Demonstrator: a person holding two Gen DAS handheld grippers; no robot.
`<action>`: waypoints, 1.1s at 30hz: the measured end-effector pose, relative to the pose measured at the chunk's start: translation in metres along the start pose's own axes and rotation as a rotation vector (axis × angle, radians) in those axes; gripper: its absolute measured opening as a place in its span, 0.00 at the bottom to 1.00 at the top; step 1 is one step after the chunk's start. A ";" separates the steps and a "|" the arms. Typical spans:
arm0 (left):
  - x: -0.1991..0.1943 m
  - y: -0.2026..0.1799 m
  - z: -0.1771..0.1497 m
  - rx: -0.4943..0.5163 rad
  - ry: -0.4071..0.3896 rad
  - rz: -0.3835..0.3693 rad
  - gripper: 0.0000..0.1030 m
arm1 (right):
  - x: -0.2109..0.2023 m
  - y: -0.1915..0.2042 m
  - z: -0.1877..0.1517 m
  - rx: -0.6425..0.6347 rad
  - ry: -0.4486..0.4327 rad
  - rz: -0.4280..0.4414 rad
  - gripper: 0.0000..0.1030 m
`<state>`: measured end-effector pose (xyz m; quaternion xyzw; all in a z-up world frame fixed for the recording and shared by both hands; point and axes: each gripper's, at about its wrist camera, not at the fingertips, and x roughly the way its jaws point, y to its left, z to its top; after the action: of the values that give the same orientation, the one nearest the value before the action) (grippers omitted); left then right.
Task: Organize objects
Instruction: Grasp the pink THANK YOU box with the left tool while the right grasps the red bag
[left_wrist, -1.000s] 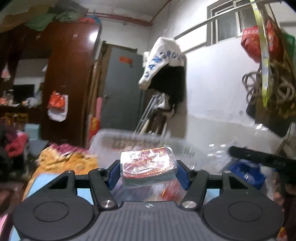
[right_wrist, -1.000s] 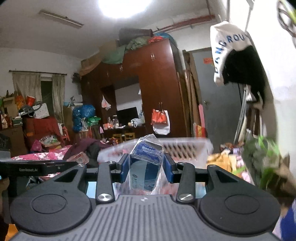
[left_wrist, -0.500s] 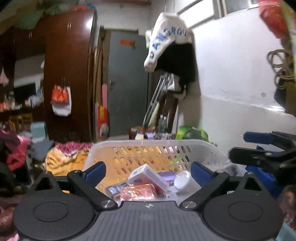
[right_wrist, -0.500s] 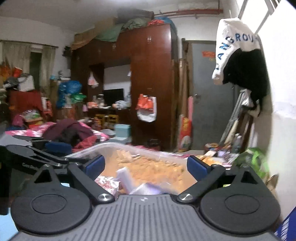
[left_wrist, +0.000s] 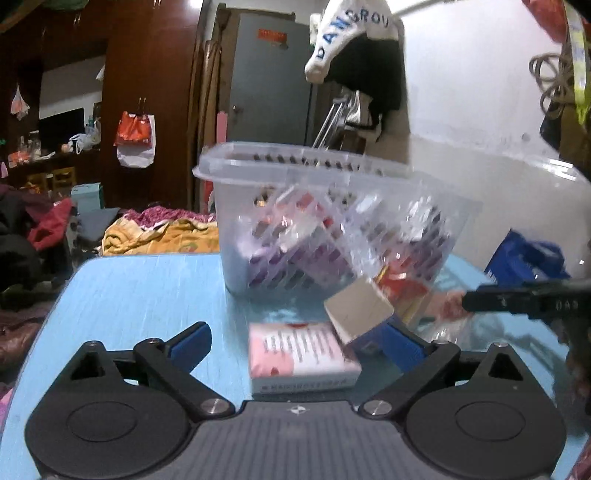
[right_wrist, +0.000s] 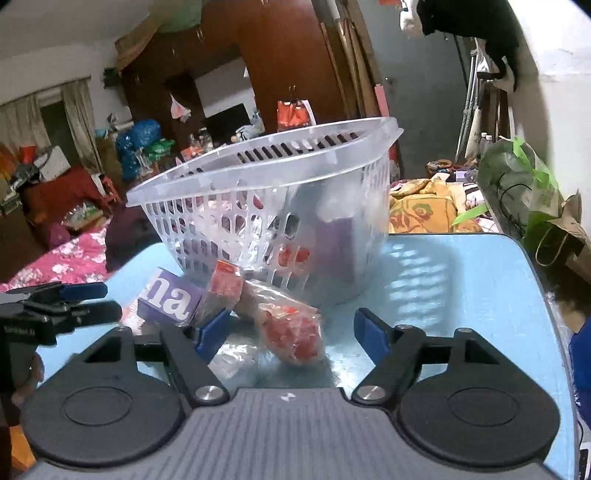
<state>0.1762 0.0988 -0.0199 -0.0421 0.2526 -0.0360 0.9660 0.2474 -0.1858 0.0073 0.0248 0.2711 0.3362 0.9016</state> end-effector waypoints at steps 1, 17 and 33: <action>0.003 0.002 -0.003 0.006 0.012 -0.001 0.97 | 0.003 0.003 -0.001 -0.003 0.007 -0.013 0.75; 0.014 0.004 -0.017 -0.065 0.078 0.044 0.73 | 0.007 0.012 -0.014 -0.066 -0.039 -0.096 0.47; -0.030 -0.021 -0.024 0.068 -0.192 -0.039 0.73 | -0.007 0.019 -0.013 -0.084 -0.155 -0.080 0.47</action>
<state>0.1373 0.0793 -0.0243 -0.0175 0.1566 -0.0590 0.9857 0.2250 -0.1768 0.0038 0.0020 0.1871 0.3080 0.9328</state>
